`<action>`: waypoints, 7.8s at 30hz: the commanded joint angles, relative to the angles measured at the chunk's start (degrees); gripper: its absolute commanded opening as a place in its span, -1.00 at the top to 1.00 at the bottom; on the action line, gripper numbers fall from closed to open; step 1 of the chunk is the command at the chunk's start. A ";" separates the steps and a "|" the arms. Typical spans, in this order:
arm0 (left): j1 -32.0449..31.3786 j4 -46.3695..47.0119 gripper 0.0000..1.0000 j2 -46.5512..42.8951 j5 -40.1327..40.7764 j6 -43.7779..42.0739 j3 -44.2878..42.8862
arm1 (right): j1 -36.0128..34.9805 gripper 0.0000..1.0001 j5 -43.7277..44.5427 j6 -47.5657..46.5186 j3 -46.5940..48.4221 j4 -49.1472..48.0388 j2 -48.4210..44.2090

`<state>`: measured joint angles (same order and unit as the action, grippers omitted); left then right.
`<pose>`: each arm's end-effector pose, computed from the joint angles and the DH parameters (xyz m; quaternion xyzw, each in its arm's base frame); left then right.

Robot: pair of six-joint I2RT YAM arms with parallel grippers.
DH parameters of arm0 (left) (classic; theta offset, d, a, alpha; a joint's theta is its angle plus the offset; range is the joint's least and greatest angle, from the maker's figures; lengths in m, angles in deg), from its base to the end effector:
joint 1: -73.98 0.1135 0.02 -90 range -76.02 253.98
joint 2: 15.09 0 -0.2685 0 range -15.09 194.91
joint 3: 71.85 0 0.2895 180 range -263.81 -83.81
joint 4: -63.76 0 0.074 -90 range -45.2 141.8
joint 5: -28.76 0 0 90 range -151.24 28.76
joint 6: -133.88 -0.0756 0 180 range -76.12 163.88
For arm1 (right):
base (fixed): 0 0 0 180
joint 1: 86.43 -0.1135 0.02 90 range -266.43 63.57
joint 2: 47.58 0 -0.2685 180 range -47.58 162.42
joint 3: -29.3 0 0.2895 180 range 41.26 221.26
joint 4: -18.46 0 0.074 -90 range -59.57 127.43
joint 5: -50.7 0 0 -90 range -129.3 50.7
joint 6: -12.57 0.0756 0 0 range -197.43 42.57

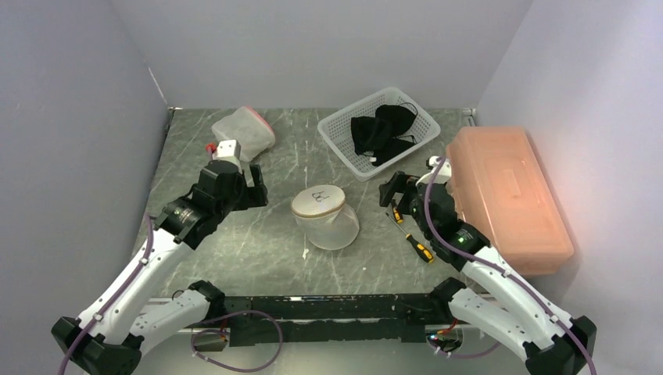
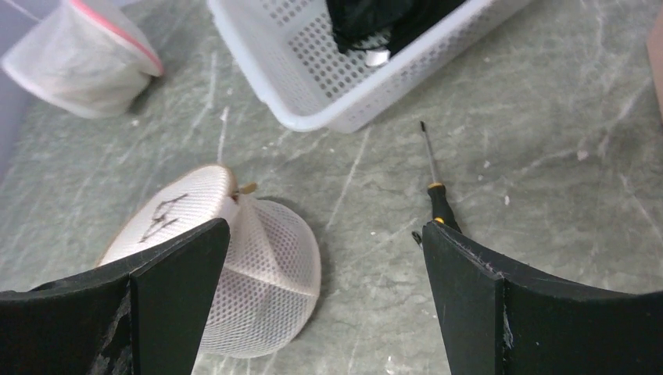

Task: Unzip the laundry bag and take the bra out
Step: Adjust the laundry bag at the center of the board.

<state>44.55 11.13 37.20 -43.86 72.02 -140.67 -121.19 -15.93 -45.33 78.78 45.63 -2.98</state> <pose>0.2300 -0.1039 0.3222 -0.0586 0.8819 -0.0977 0.4575 0.2224 0.1179 0.2723 0.0939 0.8156 0.1602 0.5480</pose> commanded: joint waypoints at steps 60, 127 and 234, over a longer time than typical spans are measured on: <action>0.47 46.25 -0.69 0.21 -40.80 22.79 30.37 | -0.92 1.00 -35.48 7.44 -10.71 -27.41 10.94; -1.59 4.35 0.95 17.85 -82.86 -41.21 -6.24 | 8.76 -0.76 -65.43 -1.44 -0.66 -7.63 -4.75; -2.42 49.76 0.95 9.63 -38.80 38.05 24.27 | -6.57 -0.99 -18.68 8.59 -12.21 -13.10 -9.47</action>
<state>36.31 70.41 49.53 -72.82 115.10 -114.18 -128.05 -31.09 -23.11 63.68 24.71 -8.47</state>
